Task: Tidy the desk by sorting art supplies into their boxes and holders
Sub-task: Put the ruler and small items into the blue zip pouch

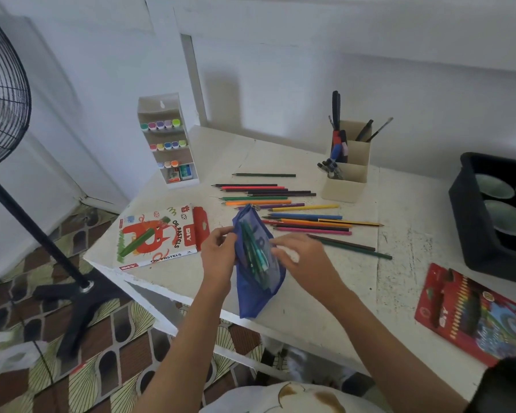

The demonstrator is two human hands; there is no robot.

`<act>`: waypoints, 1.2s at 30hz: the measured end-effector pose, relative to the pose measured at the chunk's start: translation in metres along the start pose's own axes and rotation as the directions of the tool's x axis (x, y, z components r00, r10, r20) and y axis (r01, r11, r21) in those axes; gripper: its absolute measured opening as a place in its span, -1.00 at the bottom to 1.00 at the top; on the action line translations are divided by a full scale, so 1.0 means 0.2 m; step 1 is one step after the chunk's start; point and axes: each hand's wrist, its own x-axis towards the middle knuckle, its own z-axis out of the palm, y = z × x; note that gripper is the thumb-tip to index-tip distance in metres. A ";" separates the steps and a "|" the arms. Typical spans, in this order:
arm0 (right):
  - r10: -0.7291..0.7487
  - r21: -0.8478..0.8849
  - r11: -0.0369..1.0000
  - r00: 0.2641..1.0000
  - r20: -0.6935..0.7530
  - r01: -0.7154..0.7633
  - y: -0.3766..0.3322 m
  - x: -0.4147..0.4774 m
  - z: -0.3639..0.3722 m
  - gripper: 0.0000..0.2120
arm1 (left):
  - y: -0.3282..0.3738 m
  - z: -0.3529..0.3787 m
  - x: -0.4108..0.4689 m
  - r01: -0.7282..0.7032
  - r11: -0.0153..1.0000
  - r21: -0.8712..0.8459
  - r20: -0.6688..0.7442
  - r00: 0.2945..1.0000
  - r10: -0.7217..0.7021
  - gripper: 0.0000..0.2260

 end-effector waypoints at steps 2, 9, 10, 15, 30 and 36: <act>0.109 -0.030 0.993 0.990 -0.087 -0.112 0.12 0.02 -0.06 -0.80 | 0.00 0.00 0.00 -0.004 1.000 0.006 -0.007 1.000 0.004 -0.88; 0.442 -0.425 0.756 0.868 -0.228 -0.497 0.58 0.05 -0.36 -0.62 | -0.01 0.00 0.00 -0.012 1.000 -0.023 -0.021 1.000 0.011 -0.85; 0.462 -0.444 0.727 0.852 -0.247 -0.523 0.63 0.05 -0.38 -0.58 | -0.01 0.00 0.00 -0.010 0.999 -0.037 -0.019 1.000 0.009 -0.86; 0.548 -0.448 0.689 0.814 -0.193 -0.570 0.78 0.04 -0.42 -0.64 | -0.01 0.04 0.00 0.005 0.996 -0.086 0.008 1.000 -0.005 -0.83; 0.515 0.354 0.830 0.836 -0.188 -0.431 0.61 0.03 -0.50 -0.89 | 0.03 0.22 0.01 0.085 0.955 -0.285 -0.010 0.996 -0.092 -0.78; 0.345 0.461 0.867 0.896 -0.281 -0.189 0.39 0.08 -0.46 -0.89 | 0.04 0.18 0.01 0.072 0.956 -0.285 -0.064 0.994 -0.094 -0.83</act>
